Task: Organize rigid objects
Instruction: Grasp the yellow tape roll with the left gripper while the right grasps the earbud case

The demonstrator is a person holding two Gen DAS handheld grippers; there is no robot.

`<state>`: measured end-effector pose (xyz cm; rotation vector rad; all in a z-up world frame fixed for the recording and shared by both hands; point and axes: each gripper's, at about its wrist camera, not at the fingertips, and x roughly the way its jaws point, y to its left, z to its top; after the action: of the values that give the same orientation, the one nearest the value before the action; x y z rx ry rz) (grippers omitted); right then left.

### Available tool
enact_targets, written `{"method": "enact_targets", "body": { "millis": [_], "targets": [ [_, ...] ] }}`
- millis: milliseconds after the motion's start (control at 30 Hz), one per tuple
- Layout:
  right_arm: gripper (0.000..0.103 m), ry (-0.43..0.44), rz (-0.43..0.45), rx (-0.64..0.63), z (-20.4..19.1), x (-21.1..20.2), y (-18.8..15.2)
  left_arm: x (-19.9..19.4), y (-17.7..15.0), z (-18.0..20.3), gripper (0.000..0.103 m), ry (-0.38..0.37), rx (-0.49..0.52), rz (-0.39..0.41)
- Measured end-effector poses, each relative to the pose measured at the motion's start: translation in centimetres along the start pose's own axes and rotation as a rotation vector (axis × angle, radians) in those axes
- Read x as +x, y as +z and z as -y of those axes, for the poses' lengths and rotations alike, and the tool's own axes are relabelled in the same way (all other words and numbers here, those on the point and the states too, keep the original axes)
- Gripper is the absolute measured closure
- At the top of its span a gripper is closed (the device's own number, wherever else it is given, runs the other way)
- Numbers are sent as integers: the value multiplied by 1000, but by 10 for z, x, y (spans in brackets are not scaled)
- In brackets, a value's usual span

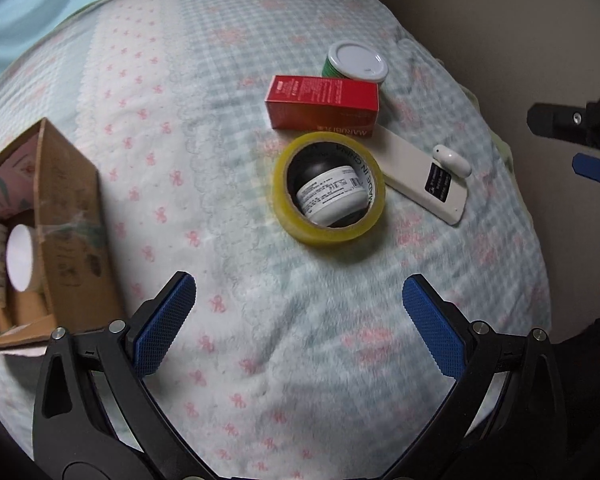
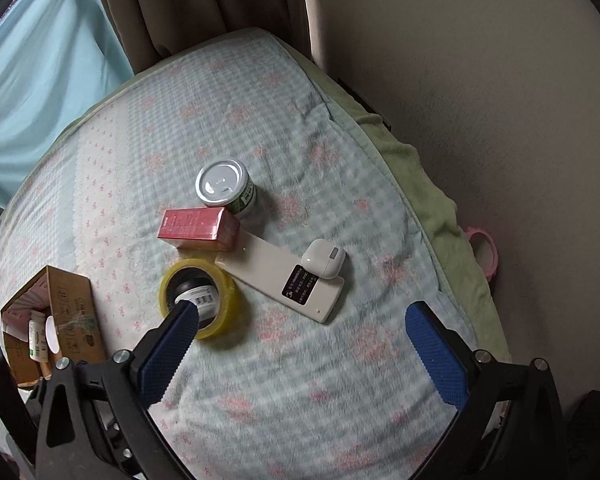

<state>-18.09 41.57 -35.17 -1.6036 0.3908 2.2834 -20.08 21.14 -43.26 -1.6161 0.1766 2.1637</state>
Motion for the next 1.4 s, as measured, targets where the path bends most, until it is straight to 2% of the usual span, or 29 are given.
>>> {"method": "enact_targets", "body": {
  "millis": [133, 267, 433, 633, 733, 767, 1000, 1167, 1400],
  "targets": [
    [0, -20, -16, 49, 12, 44, 5, 45, -3, 15, 0, 45, 58, 38],
    [0, -30, -27, 114, 24, 79, 6, 73, -3, 20, 0, 100, 79, 79],
    [4, -41, -36, 147, 28, 106, 7, 90, 4, 28, 0, 141, 138, 135],
    [4, -59, -46, 200, 27, 123, 11, 93, 15, 38, 0, 144, 241, 192],
    [24, -65, -69, 216, 27, 132, 14, 96, 21, 43, 0, 150, 300, 212],
    [27, -70, -81, 218, 27, 135, 15, 97, 24, 44, 0, 147, 312, 214],
    [40, -68, -92, 252, 30, 144, 17, 101, 36, 52, 0, 149, 385, 239],
    [57, -33, -101, 279, 34, 145, 15, 101, 40, 54, 3, 134, 406, 246],
    [59, -12, -96, 278, 37, 144, 14, 98, 41, 54, 4, 123, 395, 235]
  ]
}}
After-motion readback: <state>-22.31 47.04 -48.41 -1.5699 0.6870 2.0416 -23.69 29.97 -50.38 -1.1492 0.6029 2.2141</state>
